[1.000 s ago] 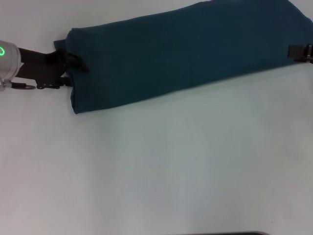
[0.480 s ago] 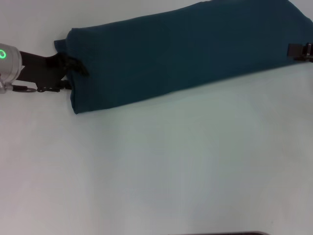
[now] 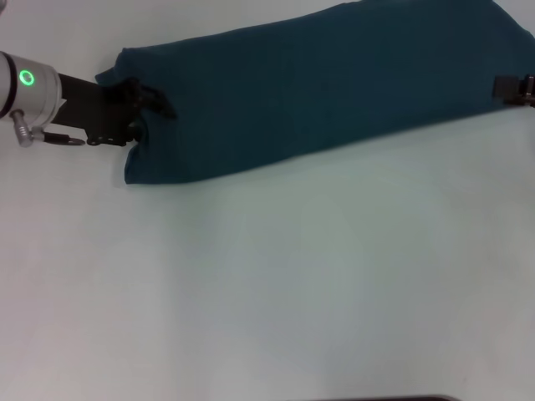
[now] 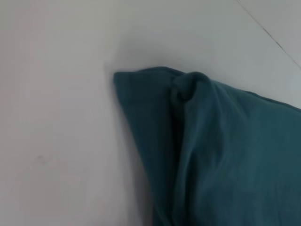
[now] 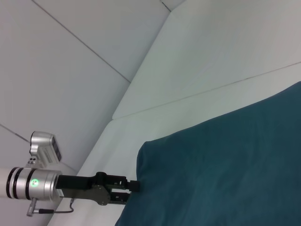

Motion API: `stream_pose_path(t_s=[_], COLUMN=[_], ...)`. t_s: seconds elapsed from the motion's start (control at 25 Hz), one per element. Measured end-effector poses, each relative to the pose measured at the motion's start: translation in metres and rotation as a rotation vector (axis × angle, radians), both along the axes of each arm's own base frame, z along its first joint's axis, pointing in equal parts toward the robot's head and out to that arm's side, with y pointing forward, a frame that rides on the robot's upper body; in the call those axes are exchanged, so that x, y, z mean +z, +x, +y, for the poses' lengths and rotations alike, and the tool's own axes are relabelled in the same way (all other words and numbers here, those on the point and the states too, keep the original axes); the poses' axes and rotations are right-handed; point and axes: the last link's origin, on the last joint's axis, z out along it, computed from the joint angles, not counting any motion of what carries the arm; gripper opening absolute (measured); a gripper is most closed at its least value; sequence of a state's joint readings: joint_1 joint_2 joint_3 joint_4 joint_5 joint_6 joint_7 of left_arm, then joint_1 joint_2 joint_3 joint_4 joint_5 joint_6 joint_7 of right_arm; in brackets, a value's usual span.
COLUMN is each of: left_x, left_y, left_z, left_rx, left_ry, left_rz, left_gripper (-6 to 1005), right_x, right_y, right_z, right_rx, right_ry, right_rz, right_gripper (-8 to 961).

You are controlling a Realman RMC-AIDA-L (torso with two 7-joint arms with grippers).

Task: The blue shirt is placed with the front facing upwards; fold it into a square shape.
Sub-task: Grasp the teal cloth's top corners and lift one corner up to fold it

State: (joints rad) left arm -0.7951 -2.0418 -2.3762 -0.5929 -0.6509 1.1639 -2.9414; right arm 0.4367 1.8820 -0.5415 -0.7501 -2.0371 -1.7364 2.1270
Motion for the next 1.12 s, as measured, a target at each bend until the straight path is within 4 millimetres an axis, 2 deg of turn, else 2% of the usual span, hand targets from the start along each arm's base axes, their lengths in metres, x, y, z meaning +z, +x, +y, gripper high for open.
stream_pose_path(t_s=[0.56,0.96,1.12], left_x=[-0.001,0.003,0.005], left_y=[0.011,0.015,0.015], left_z=[0.001,0.001,0.0], left_rx=[-0.06,-0.067,-0.078], left_ry=[-0.049,-0.045,-0.057], left_rz=[0.022,-0.01,-0.018], left_gripper=[509,75,74], right_x=[-0.002,-0.002,-0.002], right_y=[0.002,0.003,0.003], right_z=[-0.002,-0.003,-0.003], right_rx=[-0.01,-0.008,-0.007], right_ry=[-0.006,-0.005,-0.005], right_rz=[0.013,0.011,0.011], right_gripper=[900,900,901])
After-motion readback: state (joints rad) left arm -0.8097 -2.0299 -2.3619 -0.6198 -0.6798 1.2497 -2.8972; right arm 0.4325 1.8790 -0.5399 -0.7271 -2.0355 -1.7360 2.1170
